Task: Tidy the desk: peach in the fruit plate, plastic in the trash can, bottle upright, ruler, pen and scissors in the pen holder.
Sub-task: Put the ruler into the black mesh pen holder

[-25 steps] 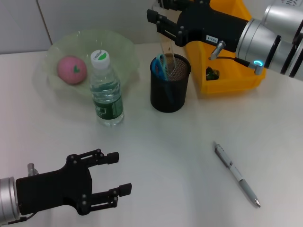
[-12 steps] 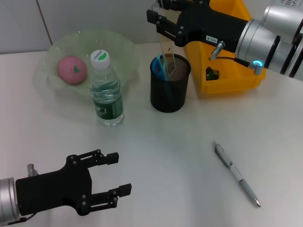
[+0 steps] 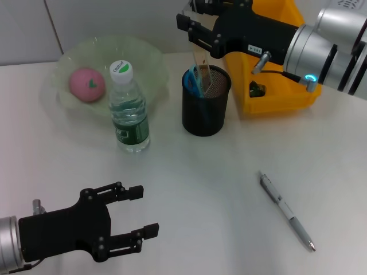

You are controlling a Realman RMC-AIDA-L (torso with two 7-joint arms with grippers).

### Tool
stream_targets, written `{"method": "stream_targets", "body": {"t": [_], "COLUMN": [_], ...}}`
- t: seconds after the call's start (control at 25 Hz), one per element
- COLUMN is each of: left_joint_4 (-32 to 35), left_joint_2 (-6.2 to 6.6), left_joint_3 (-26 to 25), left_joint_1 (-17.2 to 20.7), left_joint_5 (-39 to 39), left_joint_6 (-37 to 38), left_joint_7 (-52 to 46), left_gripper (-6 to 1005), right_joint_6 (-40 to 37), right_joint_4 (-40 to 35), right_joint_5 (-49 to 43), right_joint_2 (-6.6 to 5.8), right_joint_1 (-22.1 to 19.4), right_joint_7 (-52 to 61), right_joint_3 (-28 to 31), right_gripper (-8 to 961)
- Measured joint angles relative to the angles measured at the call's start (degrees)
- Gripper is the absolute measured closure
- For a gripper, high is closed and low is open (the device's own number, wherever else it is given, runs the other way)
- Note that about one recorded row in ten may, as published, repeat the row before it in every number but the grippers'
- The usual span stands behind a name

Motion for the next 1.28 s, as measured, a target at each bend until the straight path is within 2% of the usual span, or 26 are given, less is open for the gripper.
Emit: {"method": "stream_targets", "body": {"t": [1.28], "left_joint_4": [0.44], "left_joint_2": [0.00], "left_joint_3": [0.00], "left_joint_1": [0.26], "left_joint_5": [-0.09], "left_joint_6": [1.18], "left_joint_7": [-0.09], "left_gripper": [245], "right_joint_6": [-0.93], "right_joint_4": [2.05], "right_joint_5": [0.78], "right_joint_2": [0.10], "right_joint_1": [0.94], "right_joint_7": [-0.34], "right_joint_3": [0.04], "right_gripper": [576]}}
